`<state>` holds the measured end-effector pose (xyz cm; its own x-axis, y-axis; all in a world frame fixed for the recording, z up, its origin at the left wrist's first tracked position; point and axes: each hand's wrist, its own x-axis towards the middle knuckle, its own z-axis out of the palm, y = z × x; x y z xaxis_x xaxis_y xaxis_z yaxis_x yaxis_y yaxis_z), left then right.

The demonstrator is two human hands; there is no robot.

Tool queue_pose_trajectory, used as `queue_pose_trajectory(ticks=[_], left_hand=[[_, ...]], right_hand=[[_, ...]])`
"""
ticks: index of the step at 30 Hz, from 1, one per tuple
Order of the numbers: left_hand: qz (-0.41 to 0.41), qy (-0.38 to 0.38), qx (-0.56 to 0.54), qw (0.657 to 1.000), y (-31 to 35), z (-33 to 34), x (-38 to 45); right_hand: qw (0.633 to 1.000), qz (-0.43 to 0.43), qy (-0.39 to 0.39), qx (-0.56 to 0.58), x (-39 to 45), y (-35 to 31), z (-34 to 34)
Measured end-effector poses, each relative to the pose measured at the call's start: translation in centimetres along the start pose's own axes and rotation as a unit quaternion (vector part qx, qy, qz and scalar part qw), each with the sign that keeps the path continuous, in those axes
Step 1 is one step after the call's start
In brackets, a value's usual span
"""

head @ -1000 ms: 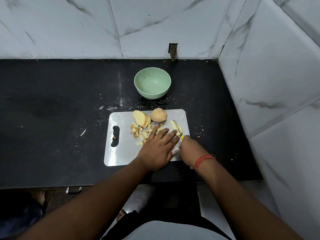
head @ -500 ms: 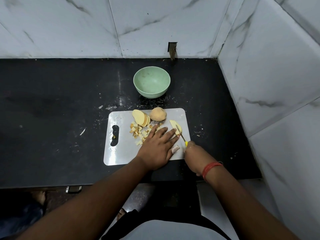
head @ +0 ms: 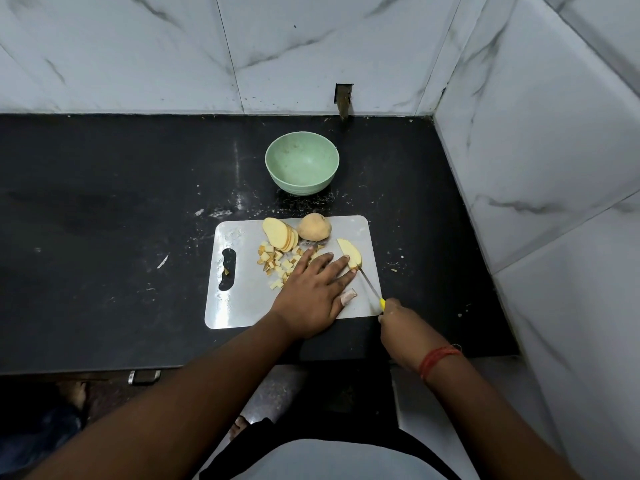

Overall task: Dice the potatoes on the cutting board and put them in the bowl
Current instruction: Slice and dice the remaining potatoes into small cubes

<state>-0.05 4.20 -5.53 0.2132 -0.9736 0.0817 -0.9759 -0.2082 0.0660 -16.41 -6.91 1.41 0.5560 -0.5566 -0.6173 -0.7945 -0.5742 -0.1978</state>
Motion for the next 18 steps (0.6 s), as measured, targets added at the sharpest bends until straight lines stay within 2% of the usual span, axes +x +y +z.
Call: queue_pose_trajectory(ticks=[5,8,10,13,16,17,18], left_hand=[[0.003,-0.002,-0.002,1.000,0.0,0.0,0.0],[0.004,0.001,-0.005,1.000,0.0,0.0,-0.2],[0.004,0.008,-0.007,1.000,0.1,0.0,-0.3],[0.001,0.015,-0.012,1.000,0.2,0.0,-0.4],[-0.001,0.014,-0.008,1.000,0.2,0.1,-0.4],[0.001,0.015,-0.008,1.000,0.2,0.1,-0.4],[0.003,0.019,-0.009,1.000,0.2,0.1,-0.4]], right_hand=[[0.999,0.035,-0.019,0.029,-0.6,0.7,0.4],[0.999,0.026,-0.032,0.027,-1.6,0.9,-0.5],[0.999,0.006,-0.004,0.045,-2.0,0.8,-1.5],[0.996,0.012,0.017,0.087,-1.8,-0.4,-3.0],[0.989,0.060,0.004,0.137,-0.4,-2.9,-4.1],[0.989,0.054,0.008,0.139,0.1,-3.7,-4.3],[0.994,0.048,-0.002,0.094,0.4,-4.3,-4.5]])
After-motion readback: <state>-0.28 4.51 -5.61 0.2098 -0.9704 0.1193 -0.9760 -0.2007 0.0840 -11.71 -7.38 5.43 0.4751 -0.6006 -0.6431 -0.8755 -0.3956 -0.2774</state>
